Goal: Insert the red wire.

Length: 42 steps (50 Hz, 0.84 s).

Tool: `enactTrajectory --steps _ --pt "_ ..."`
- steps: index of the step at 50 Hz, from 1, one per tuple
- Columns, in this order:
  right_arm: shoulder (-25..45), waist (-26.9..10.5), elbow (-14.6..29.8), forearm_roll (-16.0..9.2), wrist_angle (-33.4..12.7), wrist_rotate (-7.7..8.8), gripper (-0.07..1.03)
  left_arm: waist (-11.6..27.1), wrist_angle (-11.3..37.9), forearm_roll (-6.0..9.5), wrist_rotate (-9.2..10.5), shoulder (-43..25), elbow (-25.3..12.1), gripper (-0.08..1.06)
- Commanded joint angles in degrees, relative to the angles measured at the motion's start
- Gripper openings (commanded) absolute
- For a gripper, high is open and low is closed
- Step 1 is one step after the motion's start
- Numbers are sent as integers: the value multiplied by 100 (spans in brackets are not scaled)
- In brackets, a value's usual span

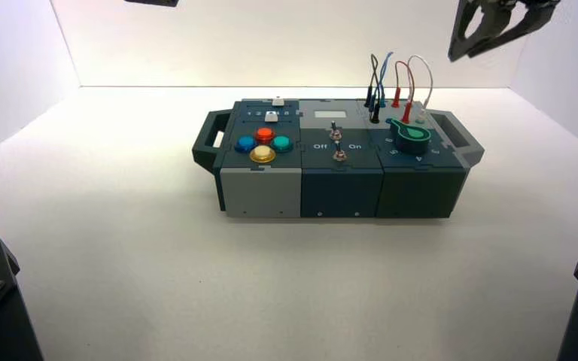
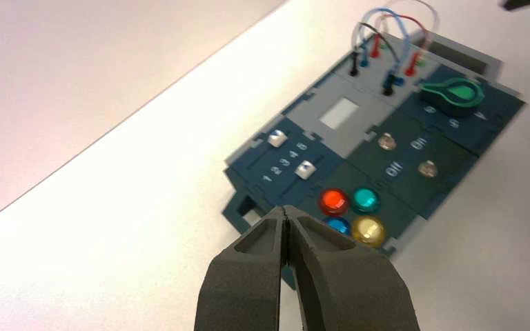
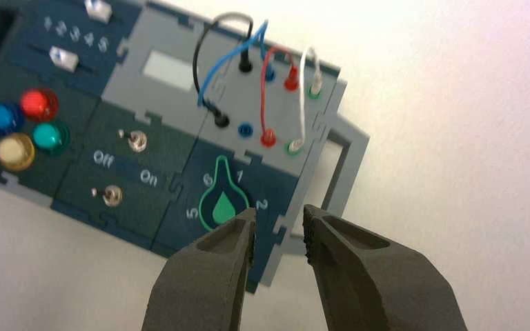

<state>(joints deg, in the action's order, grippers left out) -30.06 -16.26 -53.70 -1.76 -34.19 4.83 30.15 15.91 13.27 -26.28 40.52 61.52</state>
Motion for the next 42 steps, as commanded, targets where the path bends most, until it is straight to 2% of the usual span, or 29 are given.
enactTrajectory --steps 1,9,13,23,31,42 --pt "-185 290 -35 9 519 -35 39 -246 -325 26 114 -79 9 -3" --pt "-202 668 -185 -18 914 -35 39 -536 -352 35 281 -176 -9 -3" --pt "-202 686 -237 -26 1072 -35 39 -694 -360 26 343 -202 -18 -3" --pt "-360 694 -352 -35 1318 -35 39 -993 -352 35 352 -211 -9 -3" --pt "-554 712 -457 -53 1494 -62 39 -1046 -352 35 352 -211 -18 -3" --pt "-606 747 -519 -53 1503 -70 39 -1055 -352 35 352 -211 -9 -3"
